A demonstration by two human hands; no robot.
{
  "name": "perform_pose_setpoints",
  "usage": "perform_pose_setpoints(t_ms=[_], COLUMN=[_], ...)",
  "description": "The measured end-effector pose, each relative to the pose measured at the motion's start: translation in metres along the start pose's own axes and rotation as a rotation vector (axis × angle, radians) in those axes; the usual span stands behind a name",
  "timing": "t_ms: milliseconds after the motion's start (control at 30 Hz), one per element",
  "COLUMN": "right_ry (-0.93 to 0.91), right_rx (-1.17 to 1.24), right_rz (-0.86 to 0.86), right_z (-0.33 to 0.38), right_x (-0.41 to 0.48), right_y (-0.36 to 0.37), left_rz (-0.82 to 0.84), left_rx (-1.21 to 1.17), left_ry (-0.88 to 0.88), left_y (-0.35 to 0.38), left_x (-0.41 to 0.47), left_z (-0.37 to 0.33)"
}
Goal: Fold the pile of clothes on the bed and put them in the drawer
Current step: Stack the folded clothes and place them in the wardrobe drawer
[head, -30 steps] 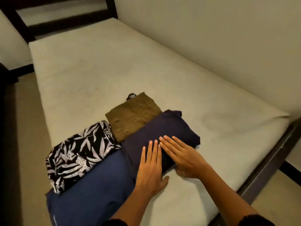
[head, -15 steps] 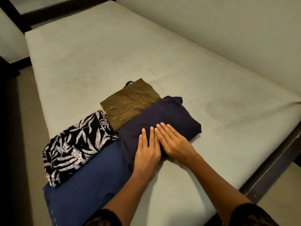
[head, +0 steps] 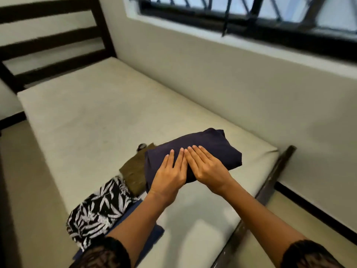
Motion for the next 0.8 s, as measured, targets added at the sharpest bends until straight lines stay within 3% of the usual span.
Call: perform_pose_setpoints(t_ms=[200,400,600,800], right_ry=[0.199,0.419,0.746,0.985], right_rx=[-0.198,-0.475,-0.785,-0.979], right_rz=[0.084,0.125,0.276,0.515], right_z=[-0.052,-0.052,0.017,0.128], right_x=[-0.009,-0.07,-0.191,-0.298], right_y=[-0.171,-0.351,-0.539,-0.675], left_rz=[-0.248,-0.544,-0.818,-0.971], left_rx=[-0.047,-0.081,-0.157,-0.294], left_ry=[0.295,0.653,1.052,1.348], left_y=[-0.157,-0.308,-0.441,-0.517], left_x=[0.019,-0.007,-0.095,-0.225], left_z=[-0.009,-0.05,-0.168,-0.278])
Point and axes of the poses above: each hand's wrist, its own x-axis towards the middle knuckle, its own y-axis out of the palm, z = x × y, the point moved 1 cm from there along x, towards the middle knuckle, and after that the axes turned 6 degrees about z, right-handed, at the moved point
